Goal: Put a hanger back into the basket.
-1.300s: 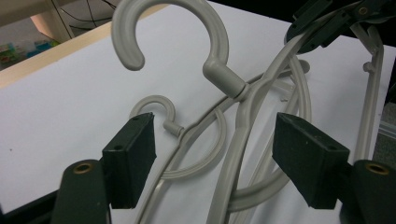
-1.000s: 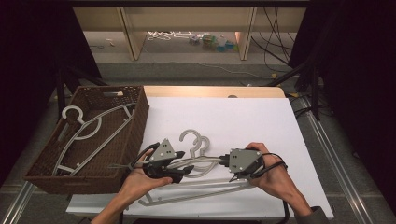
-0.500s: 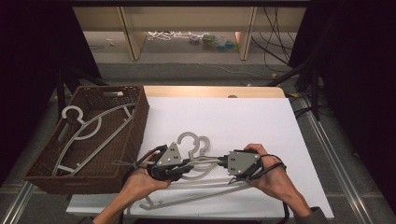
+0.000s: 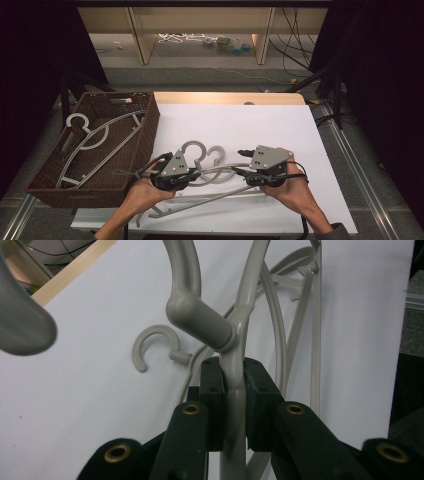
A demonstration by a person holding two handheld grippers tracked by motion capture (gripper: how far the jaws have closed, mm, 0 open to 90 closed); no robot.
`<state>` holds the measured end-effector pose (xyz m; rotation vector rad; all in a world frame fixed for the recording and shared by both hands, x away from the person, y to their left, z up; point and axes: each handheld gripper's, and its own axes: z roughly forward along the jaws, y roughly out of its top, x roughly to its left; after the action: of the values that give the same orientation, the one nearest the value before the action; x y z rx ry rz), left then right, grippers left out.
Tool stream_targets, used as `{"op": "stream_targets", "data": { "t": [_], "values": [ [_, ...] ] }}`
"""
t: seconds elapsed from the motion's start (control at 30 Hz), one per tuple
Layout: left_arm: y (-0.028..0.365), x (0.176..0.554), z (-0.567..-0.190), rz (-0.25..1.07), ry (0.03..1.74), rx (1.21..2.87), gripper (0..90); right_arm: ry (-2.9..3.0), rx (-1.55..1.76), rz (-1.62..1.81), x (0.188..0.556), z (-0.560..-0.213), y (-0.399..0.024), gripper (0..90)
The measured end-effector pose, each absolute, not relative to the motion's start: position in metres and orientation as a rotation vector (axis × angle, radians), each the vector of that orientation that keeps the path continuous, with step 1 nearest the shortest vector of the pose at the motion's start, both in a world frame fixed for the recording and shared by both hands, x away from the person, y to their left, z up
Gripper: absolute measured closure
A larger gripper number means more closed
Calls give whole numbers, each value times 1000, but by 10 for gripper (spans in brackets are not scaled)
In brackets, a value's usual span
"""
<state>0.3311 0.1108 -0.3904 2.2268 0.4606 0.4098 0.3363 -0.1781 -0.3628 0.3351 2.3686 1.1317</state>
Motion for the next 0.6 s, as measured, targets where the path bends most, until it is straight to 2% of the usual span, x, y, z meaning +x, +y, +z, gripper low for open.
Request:
{"op": "stream_targets", "data": {
  "t": [0.07, 0.1, 0.33, 0.37, 0.6],
  "values": [
    [115, 333, -389, 414, 480, 2218, 810, 2357, 372, 1157, 336, -363, -179, 443],
    [119, 334, -387, 416, 502, 2208, 810, 2333, 442, 1214, 336, -364, -179, 390],
    [130, 338, -380, 433, 559, 2181, 810, 2241, 620, 1361, 333, -365, -185, 288],
    [133, 338, -378, 435, 576, 2170, 809, 2194, 656, 1382, 329, -366, -188, 249],
    [145, 344, -370, 447, 627, 2141, 809, 2133, 727, 1445, 316, -373, -201, 247]
  ]
}}
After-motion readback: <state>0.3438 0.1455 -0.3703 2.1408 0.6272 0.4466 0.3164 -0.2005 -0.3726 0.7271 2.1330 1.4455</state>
